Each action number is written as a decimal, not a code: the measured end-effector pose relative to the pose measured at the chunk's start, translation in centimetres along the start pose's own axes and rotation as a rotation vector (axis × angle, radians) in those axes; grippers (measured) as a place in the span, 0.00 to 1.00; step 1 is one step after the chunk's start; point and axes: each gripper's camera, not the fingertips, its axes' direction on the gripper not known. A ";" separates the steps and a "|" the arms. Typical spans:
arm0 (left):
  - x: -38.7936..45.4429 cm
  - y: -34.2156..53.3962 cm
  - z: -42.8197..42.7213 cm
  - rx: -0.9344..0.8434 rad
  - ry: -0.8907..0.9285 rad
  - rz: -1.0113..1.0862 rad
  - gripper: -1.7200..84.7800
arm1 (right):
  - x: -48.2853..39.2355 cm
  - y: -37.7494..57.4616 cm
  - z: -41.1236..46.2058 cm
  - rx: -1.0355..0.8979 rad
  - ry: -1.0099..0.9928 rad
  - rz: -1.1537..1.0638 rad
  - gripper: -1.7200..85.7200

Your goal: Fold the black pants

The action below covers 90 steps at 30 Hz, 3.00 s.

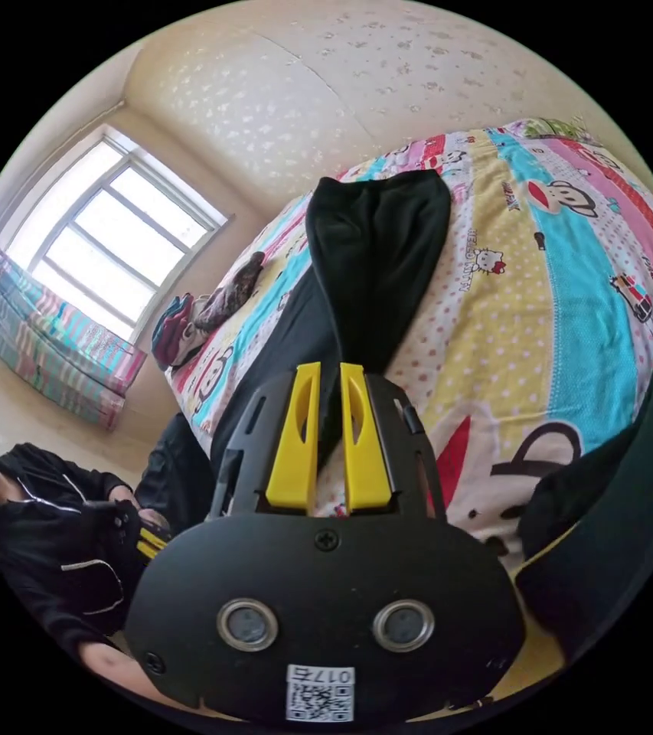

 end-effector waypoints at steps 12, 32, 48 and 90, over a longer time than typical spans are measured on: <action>-17.9 8.7 -6.6 0.076 0.038 -0.667 0.10 | -4.4 16.5 0.3 -0.110 0.067 0.186 0.15; -15.7 5.1 -7.1 0.224 0.134 -0.699 0.13 | 2.0 15.3 0.5 -0.169 -0.046 0.199 0.14; -10.5 0.1 -28.5 0.334 0.101 -0.439 0.06 | -6.7 12.6 0.4 -0.125 -0.199 0.069 0.06; -12.9 -5.1 -23.3 0.314 -0.136 -0.463 0.01 | -19.9 -10.9 48.4 -0.455 0.885 -0.499 0.09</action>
